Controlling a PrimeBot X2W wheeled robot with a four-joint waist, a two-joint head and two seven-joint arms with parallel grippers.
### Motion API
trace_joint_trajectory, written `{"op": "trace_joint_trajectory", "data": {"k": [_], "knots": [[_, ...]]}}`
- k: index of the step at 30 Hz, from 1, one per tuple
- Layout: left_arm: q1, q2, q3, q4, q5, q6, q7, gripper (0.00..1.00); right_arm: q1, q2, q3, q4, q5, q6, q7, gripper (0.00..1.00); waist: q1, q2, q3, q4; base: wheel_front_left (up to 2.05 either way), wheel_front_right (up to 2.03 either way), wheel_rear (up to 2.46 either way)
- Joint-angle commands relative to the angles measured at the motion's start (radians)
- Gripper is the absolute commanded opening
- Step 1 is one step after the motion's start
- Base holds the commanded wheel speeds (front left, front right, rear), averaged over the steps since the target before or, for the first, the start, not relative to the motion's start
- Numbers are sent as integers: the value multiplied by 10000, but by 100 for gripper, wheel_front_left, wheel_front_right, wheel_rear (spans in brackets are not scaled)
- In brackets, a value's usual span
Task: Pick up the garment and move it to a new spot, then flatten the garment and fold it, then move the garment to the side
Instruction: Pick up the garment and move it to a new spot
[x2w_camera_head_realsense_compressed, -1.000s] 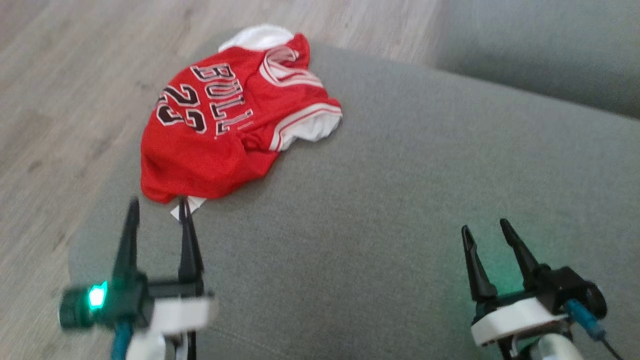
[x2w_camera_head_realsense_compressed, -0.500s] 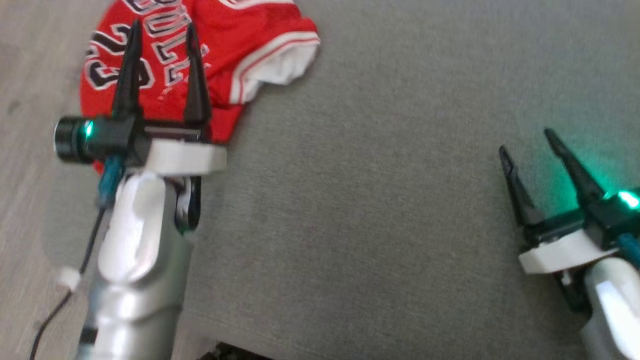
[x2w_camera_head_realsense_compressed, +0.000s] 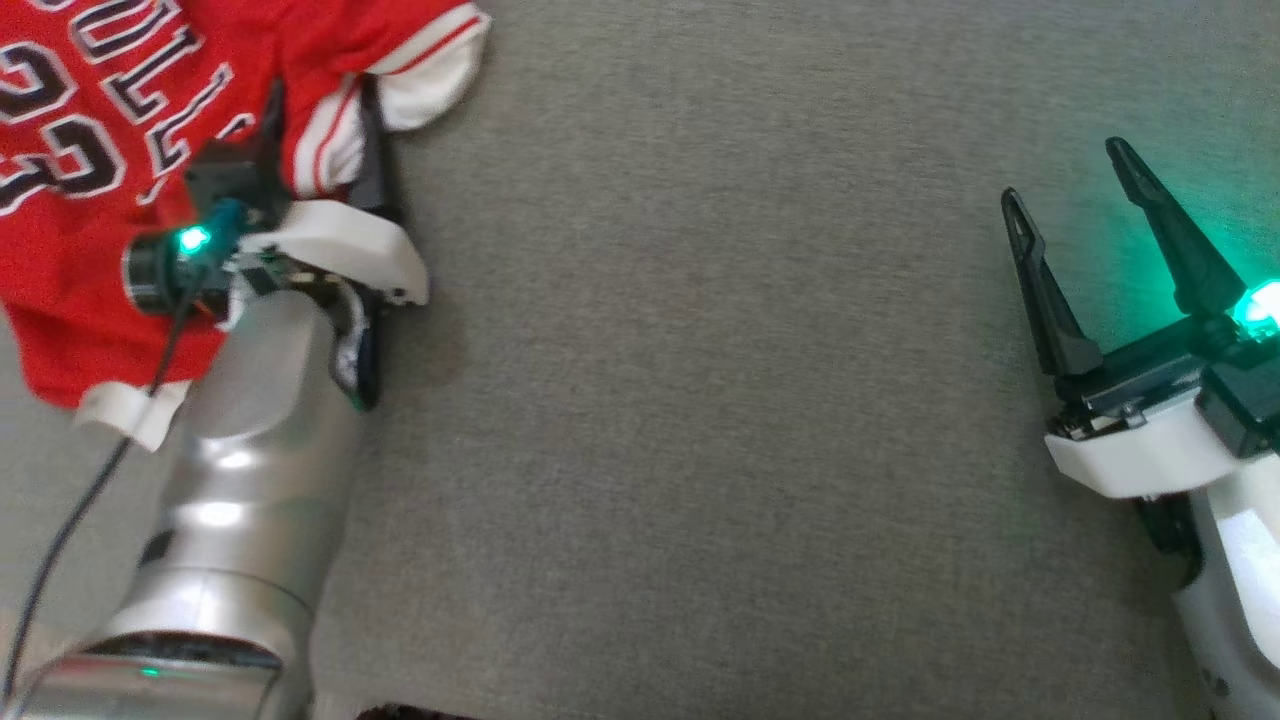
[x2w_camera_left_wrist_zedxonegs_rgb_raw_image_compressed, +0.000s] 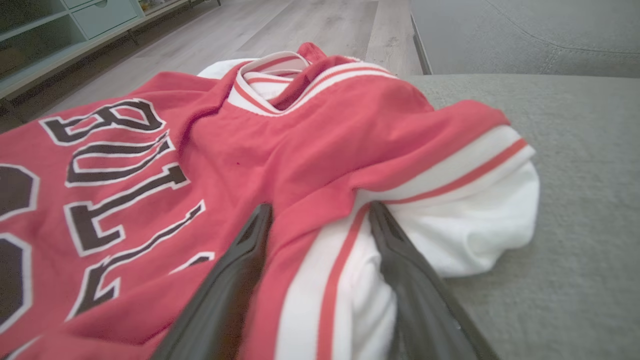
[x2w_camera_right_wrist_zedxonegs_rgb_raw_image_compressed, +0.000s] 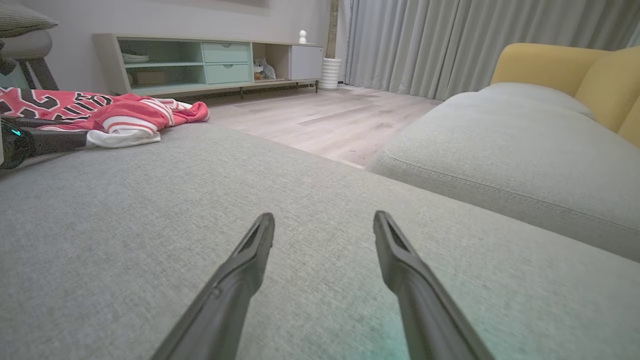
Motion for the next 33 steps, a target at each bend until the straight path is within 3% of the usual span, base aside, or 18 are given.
{"op": "trace_joint_trajectory", "data": {"k": [1,2,3,7,15,17,24,33], "knots": [[12,430,220,141,-78,-56,-23,98,330,-35,153,40,-61,-7,37,100,1,0,-4,-237,0,0,0],[-57,527,251,322,-96,-104,-72,39,301,48,152,34,-59,-7,37,100,1,0,-46,-330,0,0,0],[-105,611,279,454,-111,-148,-115,0,289,133,138,41,-52,-7,37,100,1,0,-112,-421,0,0,0],[-243,961,415,347,-136,-340,-198,0,234,459,121,139,-54,-7,37,100,1,0,-408,-868,0,0,0],[411,1938,736,-2654,301,-509,-208,0,206,1842,199,336,114,-7,37,100,1,0,-1782,-2303,0,0,0],[534,1948,792,-3540,167,-851,-208,0,367,2112,171,404,151,-7,37,100,1,0,-2210,-2601,0,0,0],[524,1935,241,-5769,37,-1320,-93,0,924,2658,23,504,255,-7,37,100,1,0,-3634,-3571,0,0,0],[-484,1357,-998,-7423,-1090,-1524,1040,0,1551,2990,-199,347,348,-7,37,100,1,0,-4675,-4393,0,0,0]]}}
